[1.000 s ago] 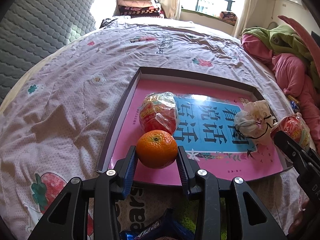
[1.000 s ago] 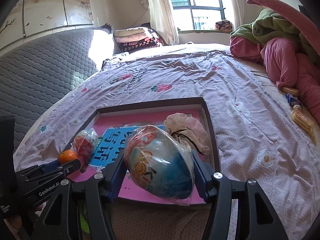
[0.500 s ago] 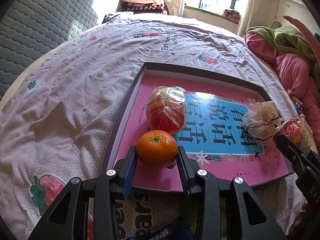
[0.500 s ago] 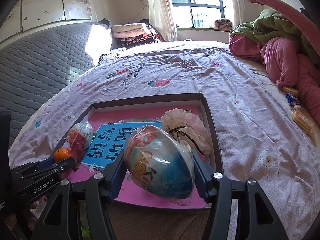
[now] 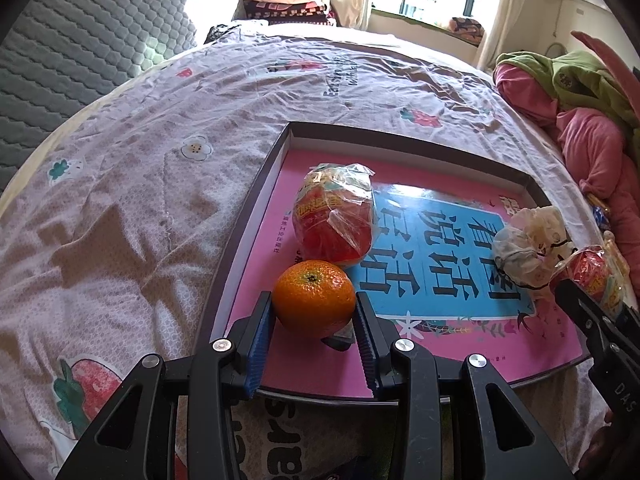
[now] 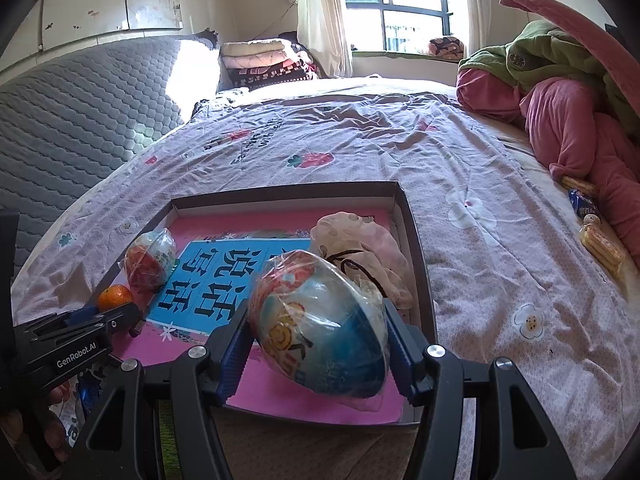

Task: Organize objects
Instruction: 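Lower the mandarin orange with left tool while right tool lowers the egg toy into the box, then open left tool releasing the orange while right tool releases the egg toy, then withdraw both tools from the box back toward the loose items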

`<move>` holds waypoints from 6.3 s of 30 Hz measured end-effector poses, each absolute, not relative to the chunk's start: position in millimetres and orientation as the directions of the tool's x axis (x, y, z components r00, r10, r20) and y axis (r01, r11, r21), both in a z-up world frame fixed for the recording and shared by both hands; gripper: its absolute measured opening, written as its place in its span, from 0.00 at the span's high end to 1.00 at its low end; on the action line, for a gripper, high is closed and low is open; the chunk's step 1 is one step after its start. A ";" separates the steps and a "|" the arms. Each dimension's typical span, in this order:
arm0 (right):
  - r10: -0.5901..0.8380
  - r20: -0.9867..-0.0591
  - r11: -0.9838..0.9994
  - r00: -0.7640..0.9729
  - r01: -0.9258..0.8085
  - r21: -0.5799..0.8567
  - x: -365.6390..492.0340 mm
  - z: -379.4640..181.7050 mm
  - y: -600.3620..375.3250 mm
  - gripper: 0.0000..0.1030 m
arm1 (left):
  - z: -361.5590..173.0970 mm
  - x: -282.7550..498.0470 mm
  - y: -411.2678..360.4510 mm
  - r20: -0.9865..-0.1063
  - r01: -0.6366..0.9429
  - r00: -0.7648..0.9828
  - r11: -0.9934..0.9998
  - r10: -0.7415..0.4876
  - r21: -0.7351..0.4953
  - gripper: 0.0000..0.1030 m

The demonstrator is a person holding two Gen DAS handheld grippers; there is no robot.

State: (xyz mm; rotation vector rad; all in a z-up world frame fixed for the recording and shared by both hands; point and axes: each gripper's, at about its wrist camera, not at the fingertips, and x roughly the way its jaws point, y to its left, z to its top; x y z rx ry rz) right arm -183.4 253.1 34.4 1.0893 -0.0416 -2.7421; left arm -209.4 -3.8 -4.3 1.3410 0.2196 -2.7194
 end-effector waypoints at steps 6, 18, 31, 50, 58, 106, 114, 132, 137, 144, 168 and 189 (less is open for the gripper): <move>-0.169 -0.684 -0.982 -0.709 0.178 0.058 -189.0 33.8 249.1 0.41 | -6.5 -214.2 3.3 -0.796 0.136 -0.605 -0.988 -0.026 -0.071 0.61; -0.167 -0.691 -0.980 -0.703 0.198 0.036 -195.6 28.8 244.6 0.41 | -7.8 -222.5 13.8 -0.793 0.115 -0.609 -0.992 -0.036 -0.044 0.61; -0.160 -0.694 -0.985 -0.702 0.163 0.063 -188.5 25.5 256.9 0.41 | -8.2 -225.3 16.1 -0.790 0.095 -0.613 -0.995 -0.026 -0.041 0.61; -0.132 -0.717 -0.986 -0.684 0.166 0.024 -190.6 12.3 246.7 0.41 | -8.1 -224.7 7.5 -0.796 0.065 -0.606 -0.996 0.004 -0.054 0.61; -0.122 -0.721 -0.986 -0.682 0.168 0.008 -190.3 11.3 243.3 0.41 | -8.6 -221.4 4.7 -0.805 0.036 -0.592 -0.998 0.024 -0.057 0.60; -0.090 -0.678 -0.986 -0.729 0.160 -0.041 -173.2 38.6 250.0 0.27 | 25.0 -193.7 -4.6 -0.742 0.022 -0.668 -0.995 0.057 -0.097 0.51; -0.099 -0.655 -0.986 -0.749 0.161 -0.034 -166.5 48.8 249.4 0.26 | 33.9 -184.2 -4.9 -0.716 0.025 -0.696 -0.996 0.047 -0.089 0.39; -0.135 -0.584 -0.979 -0.801 0.198 -0.046 -143.0 76.3 232.2 0.23 | 57.8 -154.3 0.7 -0.633 0.020 -0.774 -0.999 0.013 -0.045 0.32; -0.139 -0.558 -0.979 -0.818 0.198 -0.045 -135.2 85.3 232.3 0.23 | 63.9 -144.4 -3.5 -0.616 0.032 -0.788 -0.998 0.003 -0.046 0.31; -0.152 -0.522 -0.977 -0.839 0.209 -0.052 -123.3 98.0 229.3 0.23 | 71.9 -131.1 -7.8 -0.592 0.043 -0.806 -0.998 -0.009 -0.043 0.31; -0.199 -0.463 -0.964 -0.864 0.257 -0.065 -90.3 118.5 229.1 0.23 | 74.8 -90.6 -6.3 -0.582 0.020 -0.813 -0.999 0.001 -0.030 0.31; -0.228 -0.535 -0.954 -0.813 0.297 -0.046 -72.0 94.4 233.1 0.23 | 58.3 -75.7 -16.3 -0.623 -0.002 -0.781 -0.998 0.038 -0.059 0.31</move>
